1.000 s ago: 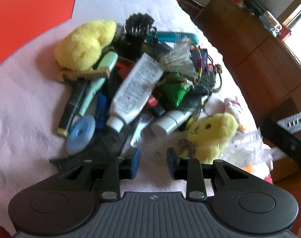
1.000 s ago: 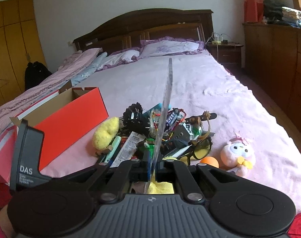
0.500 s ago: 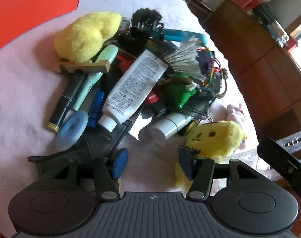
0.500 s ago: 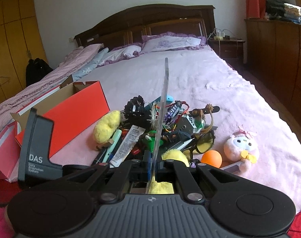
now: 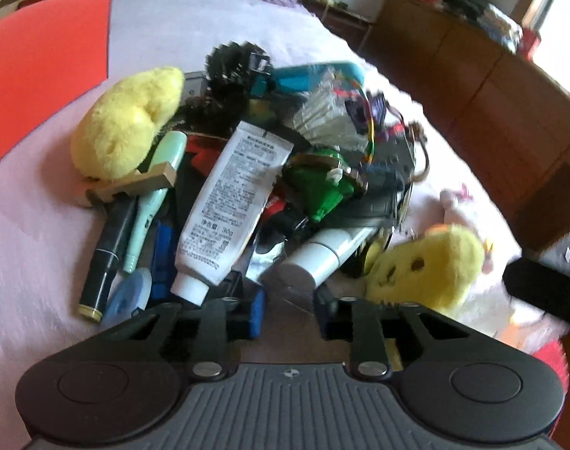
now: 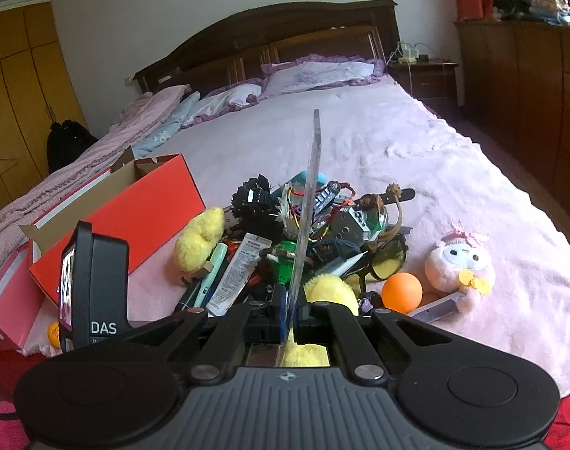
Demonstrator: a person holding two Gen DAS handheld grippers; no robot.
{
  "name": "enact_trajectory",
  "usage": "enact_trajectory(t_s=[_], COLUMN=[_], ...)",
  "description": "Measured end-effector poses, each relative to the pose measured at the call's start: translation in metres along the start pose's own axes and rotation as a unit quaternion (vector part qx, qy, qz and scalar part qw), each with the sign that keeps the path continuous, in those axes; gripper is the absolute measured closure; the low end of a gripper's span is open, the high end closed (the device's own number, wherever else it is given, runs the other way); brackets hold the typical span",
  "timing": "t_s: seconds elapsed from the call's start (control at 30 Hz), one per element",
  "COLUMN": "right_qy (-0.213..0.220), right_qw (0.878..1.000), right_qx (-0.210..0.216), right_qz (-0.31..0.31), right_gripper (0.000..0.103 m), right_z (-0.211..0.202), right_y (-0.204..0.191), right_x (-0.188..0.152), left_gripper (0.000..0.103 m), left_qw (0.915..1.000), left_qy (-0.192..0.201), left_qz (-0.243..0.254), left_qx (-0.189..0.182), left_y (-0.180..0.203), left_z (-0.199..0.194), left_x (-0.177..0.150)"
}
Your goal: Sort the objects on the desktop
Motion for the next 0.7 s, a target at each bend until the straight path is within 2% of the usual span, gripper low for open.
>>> enact_trajectory(t_s=[0.03,0.2,0.27,0.43,0.53,0.6,0.63,0.7], right_qy=[-0.001,-0.002,-0.005,-0.013,-0.015,-0.015,-0.014,-0.013], right_qw=[1.000,1.000,1.000,1.000,1.000,1.000,1.000,1.000], right_qx=[0.000,0.001,0.001,0.001,0.000,-0.001,0.000,0.001], right_qz=[-0.002,0.002,0.002,0.001,0.002,0.002,0.003,0.004], right_gripper=[0.099,0.099,0.099,0.099,0.099,0.099,0.099,0.099], right_z=[0.000,0.002,0.004,0.009,0.010,0.010,0.010,0.010], right_y=[0.000,0.001,0.000,-0.001,-0.002,-0.002,-0.002,-0.003], right_x=[-0.001,0.000,-0.001,-0.004,-0.006,-0.006,-0.005,-0.004], left_gripper=[0.086,0.086,0.086,0.086,0.088,0.092,0.095,0.097], left_qw=[0.9999,0.9973,0.9976,0.9998,0.9997,0.9994,0.9987,0.9954], left_qy=[0.006,0.035,0.035,0.015,0.011,0.018,0.021,0.034], left_qz=[-0.009,-0.057,-0.053,0.010,0.020,0.031,0.043,0.081], left_qx=[-0.005,-0.030,-0.029,-0.008,-0.001,0.007,0.014,0.039], left_y=[-0.003,-0.017,-0.018,-0.012,-0.011,-0.010,-0.009,-0.006], left_z=[-0.002,-0.012,-0.010,0.002,0.007,0.001,-0.001,-0.014], left_x=[0.003,0.017,0.019,0.016,0.017,0.018,0.020,0.024])
Point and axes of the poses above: each gripper's, at about its wrist camera, not at the fingertips, and z roughly the way its jaws point, y to its right, x to its top, the point moved 10 cm from there along z, roughly the way its jaws point, and after that the axes turned 12 degrees about z, right-handed, at the moved point
